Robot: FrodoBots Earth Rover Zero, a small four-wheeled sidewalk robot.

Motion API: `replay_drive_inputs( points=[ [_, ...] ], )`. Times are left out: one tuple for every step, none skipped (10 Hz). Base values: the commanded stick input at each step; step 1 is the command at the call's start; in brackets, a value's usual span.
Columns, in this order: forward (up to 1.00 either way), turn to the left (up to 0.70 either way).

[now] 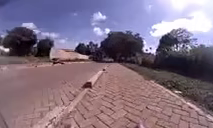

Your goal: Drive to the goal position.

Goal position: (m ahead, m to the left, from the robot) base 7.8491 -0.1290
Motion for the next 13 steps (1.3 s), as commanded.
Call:
replay_drive_inputs(
  points=[
    [1.00, 0.00],
    [1.00, 0.00],
    [1.00, 0.00],
    [1.00, 0.00],
    [1.00, 0.00],
    [1.00, -0.05],
    [1.00, -0.17],
    [1.00, -0.19],
    [1.00, -0.29],
    [1.00, -0.38],
    [1.00, -0.37],
    [1.00, -0.35],
    [1.00, -0.13]
  ],
)
